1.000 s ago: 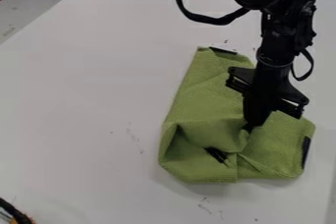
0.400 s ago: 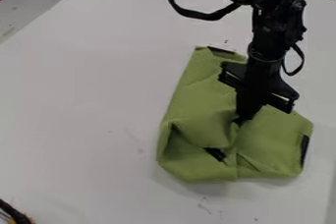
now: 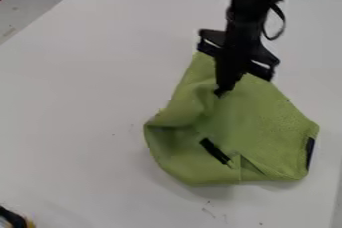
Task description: Unfold the cloth to the left
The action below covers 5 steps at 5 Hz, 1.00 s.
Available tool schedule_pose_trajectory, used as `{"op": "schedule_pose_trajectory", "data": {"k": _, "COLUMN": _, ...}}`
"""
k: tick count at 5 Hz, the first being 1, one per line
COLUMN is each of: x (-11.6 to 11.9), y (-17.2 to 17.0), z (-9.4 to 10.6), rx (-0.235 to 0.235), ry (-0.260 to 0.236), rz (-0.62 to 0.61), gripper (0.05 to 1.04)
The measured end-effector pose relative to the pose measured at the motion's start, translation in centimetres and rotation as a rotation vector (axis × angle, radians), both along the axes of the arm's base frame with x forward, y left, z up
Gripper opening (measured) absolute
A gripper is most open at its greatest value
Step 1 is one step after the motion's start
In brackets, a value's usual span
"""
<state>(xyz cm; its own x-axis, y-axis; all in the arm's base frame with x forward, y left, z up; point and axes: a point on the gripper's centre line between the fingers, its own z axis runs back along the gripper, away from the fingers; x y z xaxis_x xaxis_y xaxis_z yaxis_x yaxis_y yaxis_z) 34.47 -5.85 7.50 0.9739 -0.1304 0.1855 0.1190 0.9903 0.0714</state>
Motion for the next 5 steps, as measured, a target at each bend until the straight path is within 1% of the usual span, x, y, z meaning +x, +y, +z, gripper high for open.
{"op": "schedule_pose_trajectory", "data": {"k": 1, "x": -1.0, "y": 4.9, "z": 0.0, "rx": -0.009, "ry": -0.01, "rz": 0.061, "gripper": 0.054}}
{"op": "schedule_pose_trajectory", "data": {"k": 2, "x": -2.1, "y": 8.0, "z": -1.6, "rx": -0.035, "ry": -0.017, "rz": 0.087, "gripper": 0.054}}
{"op": "schedule_pose_trajectory", "data": {"k": 3, "x": -2.2, "y": 10.2, "z": -3.0, "rx": -0.076, "ry": -0.035, "rz": 0.114, "gripper": 0.054}}
{"op": "schedule_pose_trajectory", "data": {"k": 4, "x": -2.1, "y": 10.8, "z": -4.5, "rx": -0.104, "ry": -0.021, "rz": 0.116, "gripper": 0.054}}
{"op": "schedule_pose_trajectory", "data": {"k": 5, "x": -2.3, "y": 12.6, "z": -4.5, "rx": -0.078, "ry": -0.038, "rz": 0.14, "gripper": 0.054}}
